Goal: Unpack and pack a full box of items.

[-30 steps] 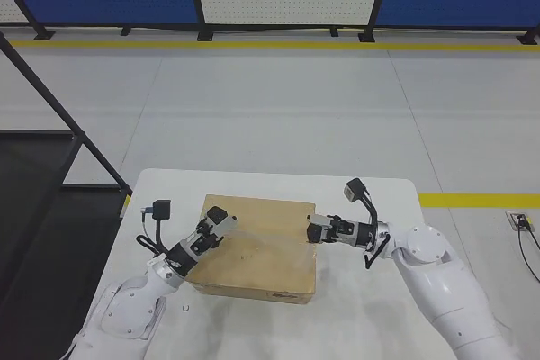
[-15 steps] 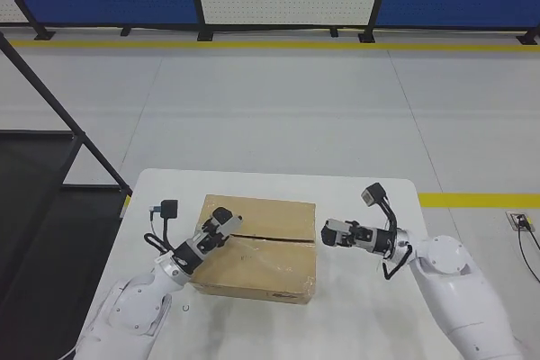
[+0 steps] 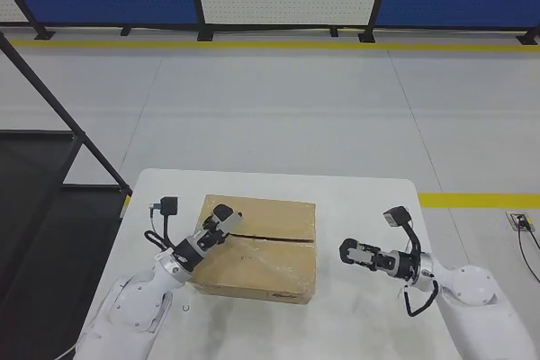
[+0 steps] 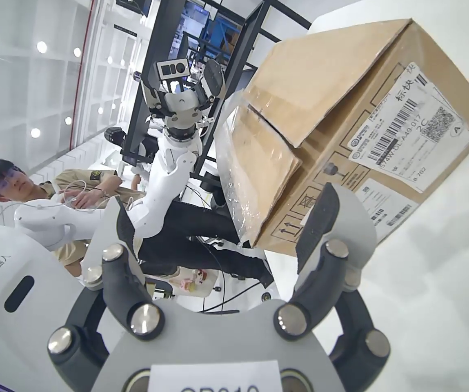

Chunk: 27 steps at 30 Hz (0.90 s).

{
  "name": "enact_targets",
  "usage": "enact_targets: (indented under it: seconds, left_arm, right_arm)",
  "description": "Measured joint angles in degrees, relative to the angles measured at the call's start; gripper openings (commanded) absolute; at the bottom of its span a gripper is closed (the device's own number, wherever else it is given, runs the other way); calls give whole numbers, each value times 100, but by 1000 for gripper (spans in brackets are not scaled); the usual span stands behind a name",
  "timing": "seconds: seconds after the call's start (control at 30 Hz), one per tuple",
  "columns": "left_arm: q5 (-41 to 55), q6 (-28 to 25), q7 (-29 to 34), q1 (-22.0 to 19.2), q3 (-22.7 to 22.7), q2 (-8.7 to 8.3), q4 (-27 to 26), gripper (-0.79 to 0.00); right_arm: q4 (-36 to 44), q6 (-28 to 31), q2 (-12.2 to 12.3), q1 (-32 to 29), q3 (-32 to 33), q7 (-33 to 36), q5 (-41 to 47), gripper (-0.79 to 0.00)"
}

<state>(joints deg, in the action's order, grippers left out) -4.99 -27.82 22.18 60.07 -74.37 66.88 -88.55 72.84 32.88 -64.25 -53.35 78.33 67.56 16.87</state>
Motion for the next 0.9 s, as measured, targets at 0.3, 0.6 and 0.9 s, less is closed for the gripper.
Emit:
enact_targets:
  seconds: [0.3,0.6,0.9]
  left_arm:
    - [174,-162,-213,268,-363,-37,-319,0]
    - [681,-420,-155,1190,-1567,-188,-963,0]
    - [851,-511,317,1989,-2255,-289,-1011,0]
  right_arm:
    - [906,455,167,-472,14,-72,-450,0]
    - [1076,624,163,-540,-14,-265,-529,0]
    - [2009,1108,294,-473,-744,-739,-2229,0]
